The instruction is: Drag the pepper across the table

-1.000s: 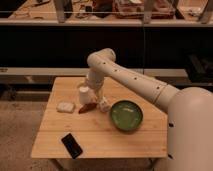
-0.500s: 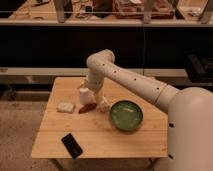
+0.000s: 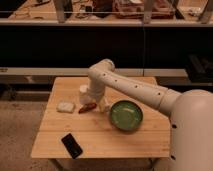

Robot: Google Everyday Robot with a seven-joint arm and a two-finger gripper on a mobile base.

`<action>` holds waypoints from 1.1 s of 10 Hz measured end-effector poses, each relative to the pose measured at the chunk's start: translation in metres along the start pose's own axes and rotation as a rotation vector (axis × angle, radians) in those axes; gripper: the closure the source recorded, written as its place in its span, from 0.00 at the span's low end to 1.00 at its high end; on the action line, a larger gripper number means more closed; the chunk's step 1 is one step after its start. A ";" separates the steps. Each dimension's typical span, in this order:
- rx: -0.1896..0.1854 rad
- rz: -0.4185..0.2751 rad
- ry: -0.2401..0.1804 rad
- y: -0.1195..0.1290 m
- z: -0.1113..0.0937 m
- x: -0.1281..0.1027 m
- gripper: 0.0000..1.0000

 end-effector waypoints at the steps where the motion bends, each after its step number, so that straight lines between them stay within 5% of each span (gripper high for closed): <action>1: -0.006 0.005 -0.004 0.003 0.009 0.000 0.20; 6: -0.057 -0.013 -0.033 0.006 0.061 0.000 0.20; 11: -0.074 -0.016 -0.026 -0.004 0.083 0.015 0.20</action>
